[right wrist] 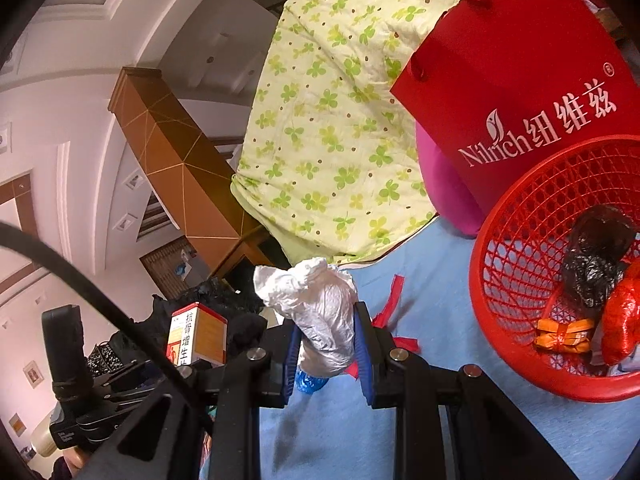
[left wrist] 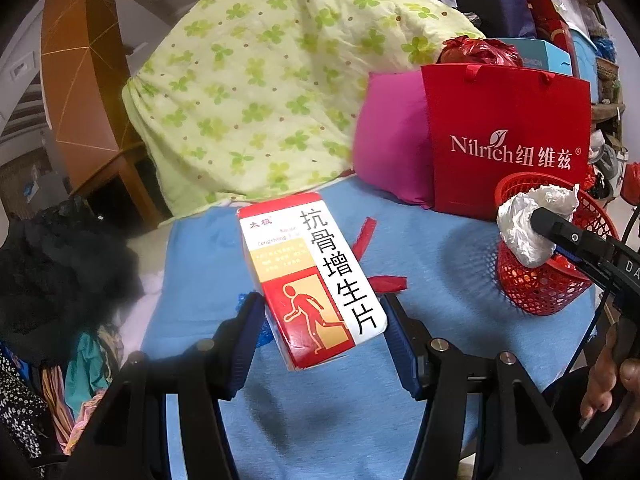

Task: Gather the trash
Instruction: 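Carry the box and wrapper to the red basket and open both grippers, then move both grippers back over the blanket toward the blue bag and toothpaste box, then grasp the red ribbon with the right gripper while the left gripper approaches the toothpaste box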

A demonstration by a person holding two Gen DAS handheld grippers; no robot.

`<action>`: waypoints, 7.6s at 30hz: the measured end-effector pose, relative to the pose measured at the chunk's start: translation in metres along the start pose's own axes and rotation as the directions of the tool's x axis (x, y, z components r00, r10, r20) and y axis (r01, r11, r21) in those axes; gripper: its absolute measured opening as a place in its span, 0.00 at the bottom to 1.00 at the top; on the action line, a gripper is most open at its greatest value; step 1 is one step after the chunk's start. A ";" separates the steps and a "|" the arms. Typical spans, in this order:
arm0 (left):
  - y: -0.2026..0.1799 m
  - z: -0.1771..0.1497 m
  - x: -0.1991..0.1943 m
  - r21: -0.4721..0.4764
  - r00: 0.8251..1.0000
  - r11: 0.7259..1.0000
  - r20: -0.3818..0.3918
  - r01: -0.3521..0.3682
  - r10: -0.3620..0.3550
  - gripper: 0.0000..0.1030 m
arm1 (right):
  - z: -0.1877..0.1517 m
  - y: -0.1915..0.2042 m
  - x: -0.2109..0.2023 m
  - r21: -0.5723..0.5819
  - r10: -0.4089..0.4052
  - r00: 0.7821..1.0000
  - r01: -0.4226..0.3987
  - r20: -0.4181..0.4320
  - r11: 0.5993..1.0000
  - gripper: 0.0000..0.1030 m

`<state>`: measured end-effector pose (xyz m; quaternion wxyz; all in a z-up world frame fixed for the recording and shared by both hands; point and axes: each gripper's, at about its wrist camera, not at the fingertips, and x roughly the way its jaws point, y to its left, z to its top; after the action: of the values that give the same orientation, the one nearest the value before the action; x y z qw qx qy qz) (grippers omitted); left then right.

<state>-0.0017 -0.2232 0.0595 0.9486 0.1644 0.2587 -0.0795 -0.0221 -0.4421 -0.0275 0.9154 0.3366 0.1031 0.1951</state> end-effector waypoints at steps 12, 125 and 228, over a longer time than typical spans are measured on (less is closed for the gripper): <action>-0.026 0.011 0.003 0.031 1.000 0.999 0.008 0.029 -0.029 0.59 | 0.008 -0.013 -0.025 0.026 -0.017 0.998 0.016 0.065 1.000 0.26; 0.115 -0.186 0.158 -0.331 0.959 0.940 -0.283 -0.085 -0.013 0.71 | -0.137 0.011 0.209 -0.581 -0.702 0.563 0.419 -0.436 0.697 0.82; 0.118 -0.157 0.136 -0.382 0.981 0.922 -0.147 0.064 -0.129 1.00 | -0.107 -0.003 0.163 -0.201 -0.230 0.754 0.132 -0.615 0.971 0.30</action>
<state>0.0689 -0.0667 -0.1063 0.9319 -0.0270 0.3566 -0.0609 0.0915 -0.3133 -0.1194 0.8634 0.1721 0.4231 0.2141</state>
